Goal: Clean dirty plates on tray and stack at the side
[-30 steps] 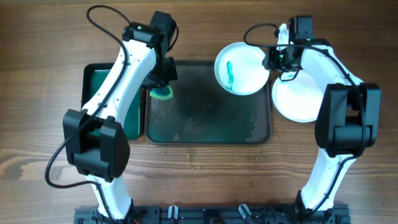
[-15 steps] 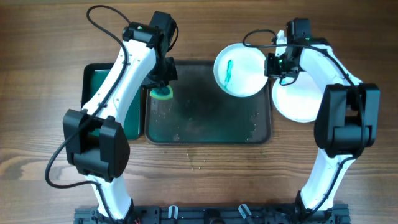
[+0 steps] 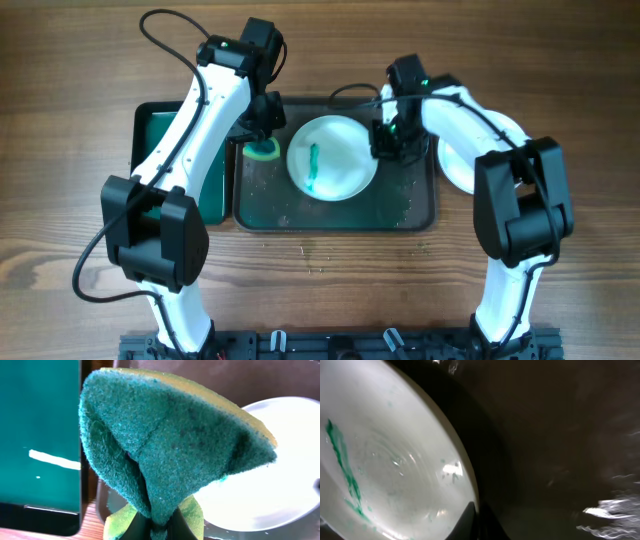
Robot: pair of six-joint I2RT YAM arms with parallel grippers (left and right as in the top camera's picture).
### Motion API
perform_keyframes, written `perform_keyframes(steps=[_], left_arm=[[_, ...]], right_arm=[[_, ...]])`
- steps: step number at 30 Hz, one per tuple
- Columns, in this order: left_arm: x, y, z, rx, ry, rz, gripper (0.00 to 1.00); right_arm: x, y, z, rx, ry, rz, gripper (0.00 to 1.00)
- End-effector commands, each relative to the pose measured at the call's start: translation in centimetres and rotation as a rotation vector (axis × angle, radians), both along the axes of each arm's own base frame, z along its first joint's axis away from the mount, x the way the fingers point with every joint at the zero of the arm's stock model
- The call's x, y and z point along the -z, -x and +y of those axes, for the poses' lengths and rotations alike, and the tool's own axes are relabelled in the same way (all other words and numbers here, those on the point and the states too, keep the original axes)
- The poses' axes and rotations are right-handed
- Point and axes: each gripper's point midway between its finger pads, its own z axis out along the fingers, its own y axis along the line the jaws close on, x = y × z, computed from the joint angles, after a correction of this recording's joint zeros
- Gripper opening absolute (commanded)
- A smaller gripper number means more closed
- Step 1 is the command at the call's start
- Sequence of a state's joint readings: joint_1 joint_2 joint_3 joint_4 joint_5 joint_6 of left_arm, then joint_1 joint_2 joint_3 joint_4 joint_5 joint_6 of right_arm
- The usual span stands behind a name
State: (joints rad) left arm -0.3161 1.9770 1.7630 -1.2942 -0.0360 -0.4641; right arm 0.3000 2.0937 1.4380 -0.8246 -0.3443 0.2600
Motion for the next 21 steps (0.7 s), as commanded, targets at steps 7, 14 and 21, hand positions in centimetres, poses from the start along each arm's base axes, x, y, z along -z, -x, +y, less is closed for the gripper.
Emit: perform_keyframes(steps=[7, 14, 21], left_arm=[[0.4, 0.0, -2.4, -0.033, 0.077, -0.014, 0.04], [4.4, 1.0, -5.1, 0.037, 0.087, -0.019, 0.04], [9.2, 3.2, -5.3, 0.057, 0.093, 0.019, 0.04]], right_arm=[[1.3, 2.1, 2.2, 0.038, -0.105, 0.041, 0.15], [1.4, 2.1, 2.1, 0.039, -0.098, 0.039, 0.04], [1.4, 2.1, 2.1, 0.036, -0.098, 0.038, 0.05]])
